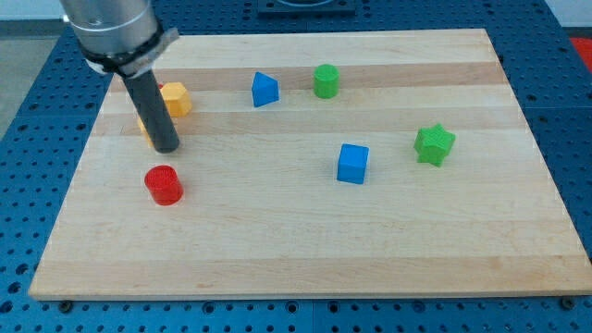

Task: Move the red circle into group of yellow and red blocks

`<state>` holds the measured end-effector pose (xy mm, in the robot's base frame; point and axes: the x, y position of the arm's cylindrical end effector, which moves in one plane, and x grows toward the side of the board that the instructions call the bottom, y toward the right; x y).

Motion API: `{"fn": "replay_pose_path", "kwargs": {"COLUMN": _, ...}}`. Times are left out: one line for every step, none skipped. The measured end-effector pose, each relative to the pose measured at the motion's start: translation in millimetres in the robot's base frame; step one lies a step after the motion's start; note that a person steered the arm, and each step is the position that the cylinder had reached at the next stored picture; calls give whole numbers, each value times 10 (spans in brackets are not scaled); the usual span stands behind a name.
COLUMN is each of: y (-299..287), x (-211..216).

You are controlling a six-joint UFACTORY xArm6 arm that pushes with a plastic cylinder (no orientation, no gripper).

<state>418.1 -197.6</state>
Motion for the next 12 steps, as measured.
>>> {"fn": "replay_pose_path", "kwargs": {"y": -129, "x": -156}}
{"fn": "replay_pose_path", "kwargs": {"y": -148, "x": -194}}
{"fn": "replay_pose_path", "kwargs": {"y": -148, "x": -167}}
{"fn": "replay_pose_path", "kwargs": {"y": -269, "x": 54}}
{"fn": "replay_pose_path", "kwargs": {"y": -452, "x": 488}}
{"fn": "replay_pose_path", "kwargs": {"y": -418, "x": 1000}}
{"fn": "replay_pose_path", "kwargs": {"y": 85, "x": 1217}}
{"fn": "replay_pose_path", "kwargs": {"y": 454, "x": 1094}}
{"fn": "replay_pose_path", "kwargs": {"y": 457, "x": 733}}
{"fn": "replay_pose_path", "kwargs": {"y": 457, "x": 454}}
{"fn": "replay_pose_path", "kwargs": {"y": 466, "x": 682}}
{"fn": "replay_pose_path", "kwargs": {"y": 466, "x": 1001}}
